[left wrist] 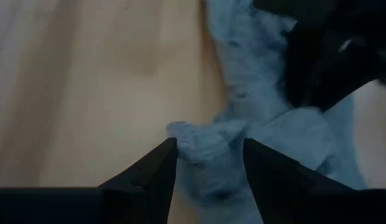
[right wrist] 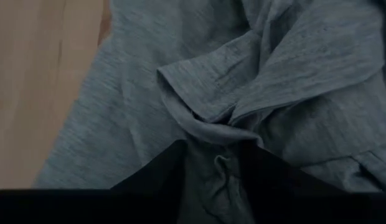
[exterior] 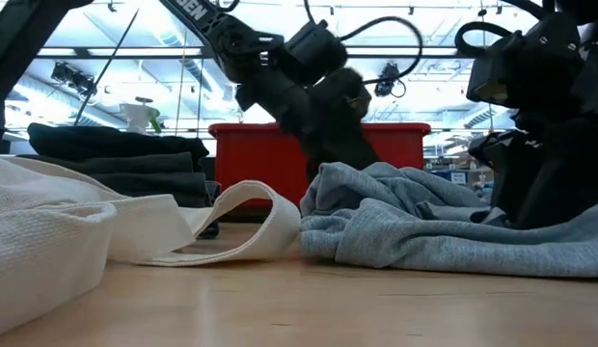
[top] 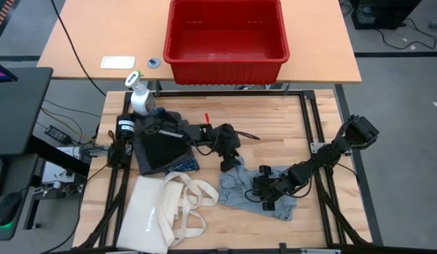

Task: Fold Laundry from Bin
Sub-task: Fold the gray shirt

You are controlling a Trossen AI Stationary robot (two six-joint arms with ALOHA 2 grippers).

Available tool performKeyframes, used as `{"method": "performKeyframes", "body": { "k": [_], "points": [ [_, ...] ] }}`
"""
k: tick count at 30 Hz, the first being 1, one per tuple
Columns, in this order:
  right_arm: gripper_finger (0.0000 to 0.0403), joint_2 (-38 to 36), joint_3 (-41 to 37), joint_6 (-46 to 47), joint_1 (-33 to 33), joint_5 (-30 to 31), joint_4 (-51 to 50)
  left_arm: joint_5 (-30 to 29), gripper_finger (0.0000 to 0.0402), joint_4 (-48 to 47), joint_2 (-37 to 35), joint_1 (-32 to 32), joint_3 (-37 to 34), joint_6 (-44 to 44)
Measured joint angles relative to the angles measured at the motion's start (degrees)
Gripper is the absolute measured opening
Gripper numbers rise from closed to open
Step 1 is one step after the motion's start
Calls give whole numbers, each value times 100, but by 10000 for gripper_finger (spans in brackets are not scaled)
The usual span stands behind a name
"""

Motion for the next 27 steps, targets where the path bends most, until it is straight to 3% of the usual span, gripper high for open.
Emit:
{"method": "performKeyframes", "body": {
  "k": [6,10,14,19,23,27],
  "points": [
    [159,0,2,-18,0,102,-2,-16,206,-43,279,-123,419,-48],
    [159,0,2,-42,7,104,33,-200,193,-563,533,-119,699,71],
    [159,0,2,-57,11,106,31,-218,144,-599,614,-111,714,444],
    [159,0,2,-112,11,121,29,-154,23,-654,513,-150,712,961],
    [159,-7,2,-101,15,310,37,414,13,-889,42,-169,712,1412],
    [159,-11,2,-107,15,436,19,832,10,-1260,-428,-417,721,2423]
  ]
}}
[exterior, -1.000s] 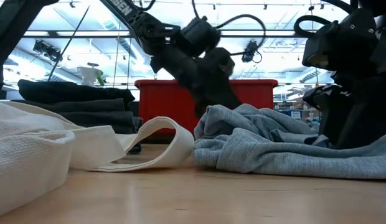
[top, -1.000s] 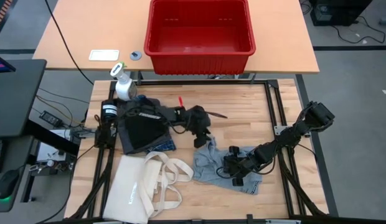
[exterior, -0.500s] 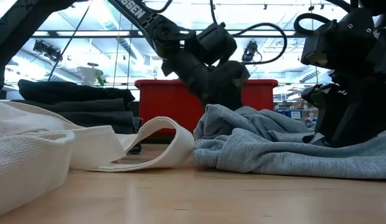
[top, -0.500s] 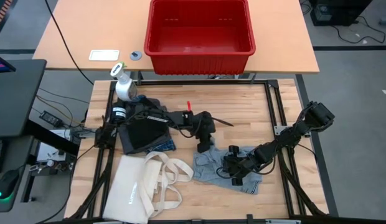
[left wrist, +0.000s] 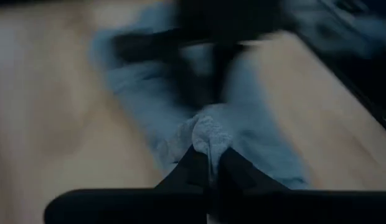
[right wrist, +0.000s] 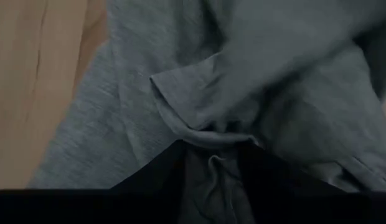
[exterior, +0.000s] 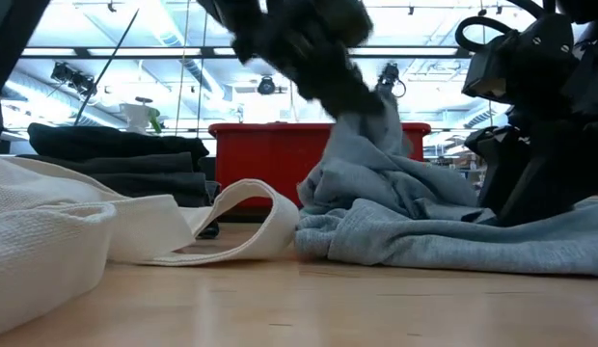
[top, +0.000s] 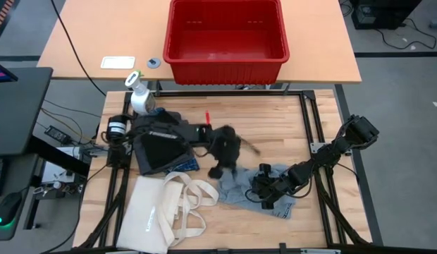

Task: Fold Laundry from Bin
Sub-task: Fold the gray shirt

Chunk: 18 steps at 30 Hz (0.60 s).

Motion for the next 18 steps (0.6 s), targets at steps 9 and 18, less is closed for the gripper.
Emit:
{"method": "performKeyframes", "body": {
  "k": [9,18],
  "points": [
    [159,-6,-1,314,1,349,-129,-630,17,-1304,50,-1071,-68,2509],
    [159,-195,107,568,-26,-90,-355,-1906,30,-1131,508,-1350,-107,1544]
  ]
}}
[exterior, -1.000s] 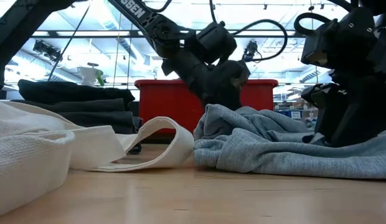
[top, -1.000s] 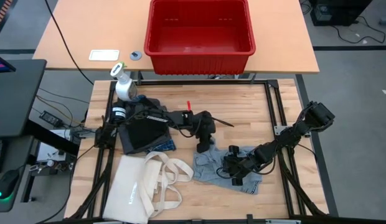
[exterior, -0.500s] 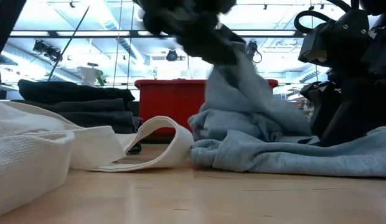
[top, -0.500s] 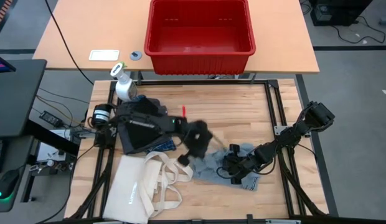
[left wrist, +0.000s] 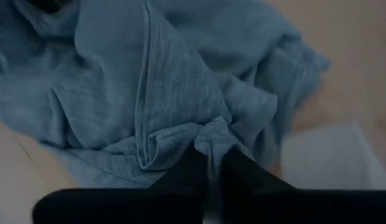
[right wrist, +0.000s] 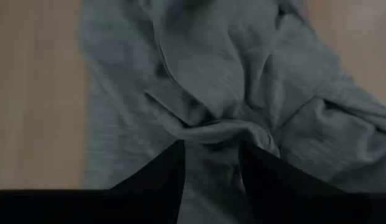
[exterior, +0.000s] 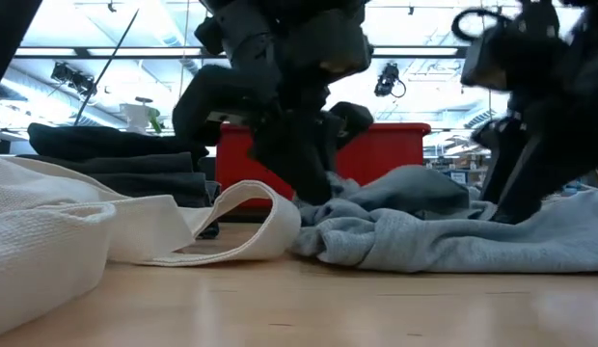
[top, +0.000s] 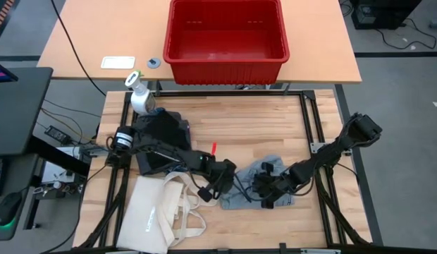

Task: Fold Laundry from Bin
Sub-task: Fold the gray shirt

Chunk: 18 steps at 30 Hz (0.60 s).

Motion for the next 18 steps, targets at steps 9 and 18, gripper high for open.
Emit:
{"method": "performKeyframes", "body": {
  "k": [9,18],
  "points": [
    [159,-716,841,772,42,-240,-2173,346,160,416,16,-304,2,-512],
    [159,-842,837,2266,609,-464,-3536,964,254,330,55,-618,2,-1216]
  ]
}}
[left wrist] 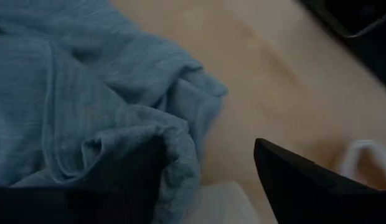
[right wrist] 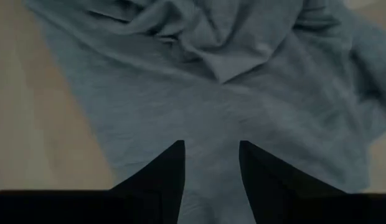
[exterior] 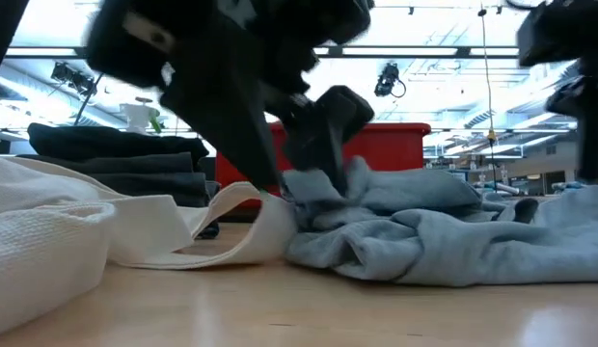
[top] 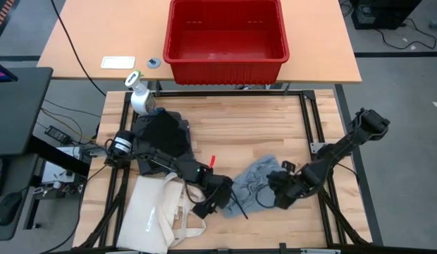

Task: Fold Laundry from Bin
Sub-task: Fold the gray shirt

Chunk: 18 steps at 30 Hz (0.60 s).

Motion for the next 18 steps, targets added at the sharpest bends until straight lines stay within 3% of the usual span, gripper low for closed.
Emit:
{"method": "performKeyframes", "body": {
  "k": [5,9,14,18],
  "points": [
    [159,-20,2,646,500,292,128,113,247,-191,-341,-131,0,4],
    [159,49,2,880,876,1135,567,262,236,-459,-568,-238,9,77],
    [159,434,2,209,977,2495,1763,334,225,-435,-608,-281,5,191],
    [159,893,2,-399,602,2474,2441,289,218,-13,-616,-252,4,286]
  ]
}}
